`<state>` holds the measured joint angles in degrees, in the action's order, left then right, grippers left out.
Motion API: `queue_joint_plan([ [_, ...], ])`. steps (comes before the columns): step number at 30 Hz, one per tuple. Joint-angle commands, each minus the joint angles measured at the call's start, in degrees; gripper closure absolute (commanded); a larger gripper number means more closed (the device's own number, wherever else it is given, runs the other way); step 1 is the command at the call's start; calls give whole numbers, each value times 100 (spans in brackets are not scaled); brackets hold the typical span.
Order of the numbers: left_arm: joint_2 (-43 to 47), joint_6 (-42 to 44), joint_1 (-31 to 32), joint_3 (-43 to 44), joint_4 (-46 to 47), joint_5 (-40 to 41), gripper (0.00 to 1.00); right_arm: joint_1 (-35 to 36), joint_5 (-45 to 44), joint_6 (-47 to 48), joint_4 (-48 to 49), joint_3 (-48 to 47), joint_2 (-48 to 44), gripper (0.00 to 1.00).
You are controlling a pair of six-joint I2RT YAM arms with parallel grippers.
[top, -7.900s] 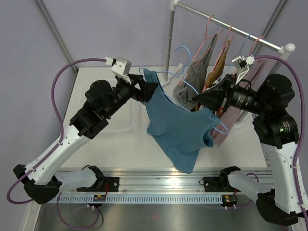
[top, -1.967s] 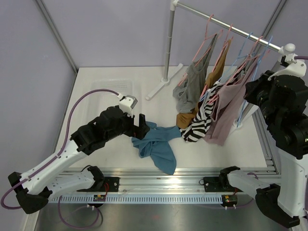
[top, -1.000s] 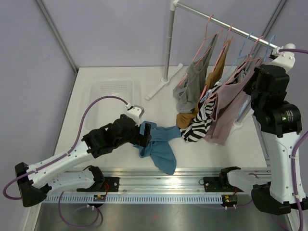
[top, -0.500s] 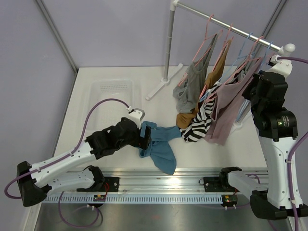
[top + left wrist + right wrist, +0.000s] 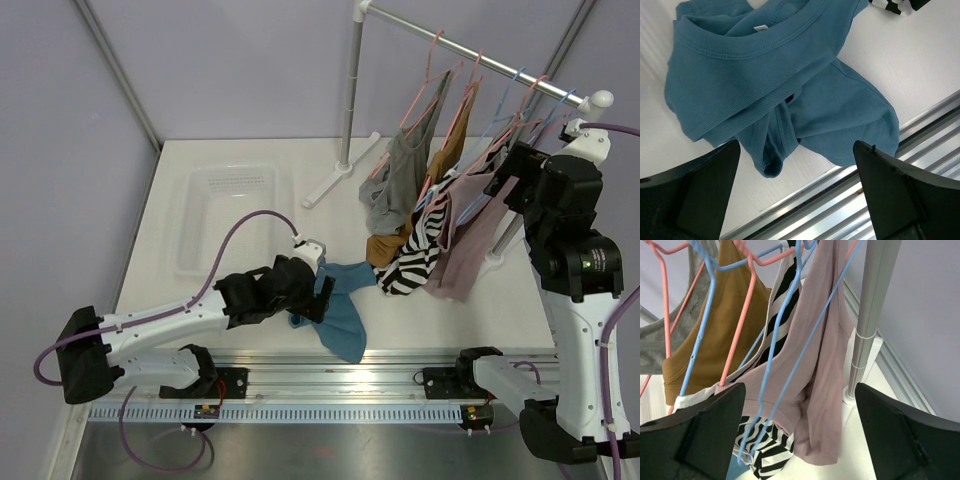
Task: Remove the tank top from the hanger
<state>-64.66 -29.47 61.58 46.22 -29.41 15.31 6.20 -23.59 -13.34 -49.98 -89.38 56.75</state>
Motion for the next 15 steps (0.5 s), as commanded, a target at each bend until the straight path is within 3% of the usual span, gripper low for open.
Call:
queue_joint_plan([
  [1,-283,-164,99,-7,506,227,1,-31,162,33,-195,-465,-103,0],
  [8,-1100,-287,196,10,778,332,1,-31,838,60,-969,-1343,-296,1],
  [15,-2172,-313,205,63,1261,297,1,-22,2206,77,-1085,-1363,-1007,1],
])
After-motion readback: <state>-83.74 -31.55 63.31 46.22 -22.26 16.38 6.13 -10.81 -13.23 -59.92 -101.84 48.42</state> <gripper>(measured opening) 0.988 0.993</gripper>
